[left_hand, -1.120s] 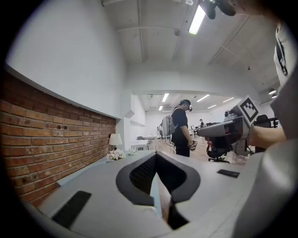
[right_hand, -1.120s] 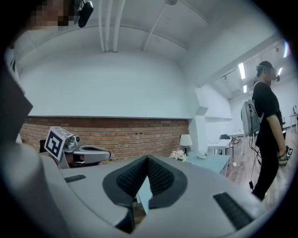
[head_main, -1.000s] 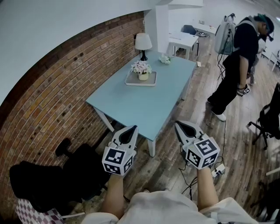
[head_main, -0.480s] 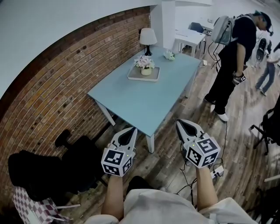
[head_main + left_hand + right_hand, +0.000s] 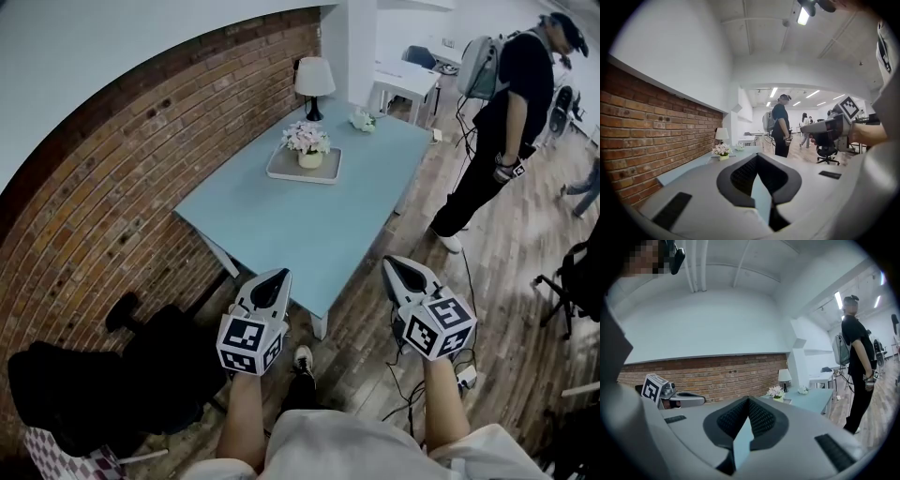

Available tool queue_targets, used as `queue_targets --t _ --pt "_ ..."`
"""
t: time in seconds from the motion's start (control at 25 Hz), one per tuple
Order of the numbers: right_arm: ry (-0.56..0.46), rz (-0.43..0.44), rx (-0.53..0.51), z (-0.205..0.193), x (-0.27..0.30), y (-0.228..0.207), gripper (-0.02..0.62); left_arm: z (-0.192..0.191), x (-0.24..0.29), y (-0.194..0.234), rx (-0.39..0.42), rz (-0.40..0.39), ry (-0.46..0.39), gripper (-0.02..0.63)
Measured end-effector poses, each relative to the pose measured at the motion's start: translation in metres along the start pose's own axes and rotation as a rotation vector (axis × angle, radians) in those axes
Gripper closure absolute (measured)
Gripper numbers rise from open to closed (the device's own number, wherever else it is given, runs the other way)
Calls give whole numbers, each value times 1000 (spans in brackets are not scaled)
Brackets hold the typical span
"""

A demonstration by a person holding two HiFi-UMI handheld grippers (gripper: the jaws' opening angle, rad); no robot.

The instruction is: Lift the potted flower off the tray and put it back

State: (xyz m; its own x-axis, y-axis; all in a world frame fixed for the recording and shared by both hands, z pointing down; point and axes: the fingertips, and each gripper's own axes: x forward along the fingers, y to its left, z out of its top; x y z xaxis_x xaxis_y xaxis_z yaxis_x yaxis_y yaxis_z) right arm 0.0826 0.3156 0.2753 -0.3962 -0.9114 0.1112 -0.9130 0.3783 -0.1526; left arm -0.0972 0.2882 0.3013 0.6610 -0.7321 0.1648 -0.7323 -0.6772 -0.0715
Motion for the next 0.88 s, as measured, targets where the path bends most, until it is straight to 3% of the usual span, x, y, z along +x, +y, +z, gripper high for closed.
queue_targets --t 0.4,0.88 --pt "-8 -44 -3 31 118 -39 578 16 88 98 9 -31 14 574" --pt "15 -99 12 31 190 -65 578 13 153 157 0 -91 27 574"
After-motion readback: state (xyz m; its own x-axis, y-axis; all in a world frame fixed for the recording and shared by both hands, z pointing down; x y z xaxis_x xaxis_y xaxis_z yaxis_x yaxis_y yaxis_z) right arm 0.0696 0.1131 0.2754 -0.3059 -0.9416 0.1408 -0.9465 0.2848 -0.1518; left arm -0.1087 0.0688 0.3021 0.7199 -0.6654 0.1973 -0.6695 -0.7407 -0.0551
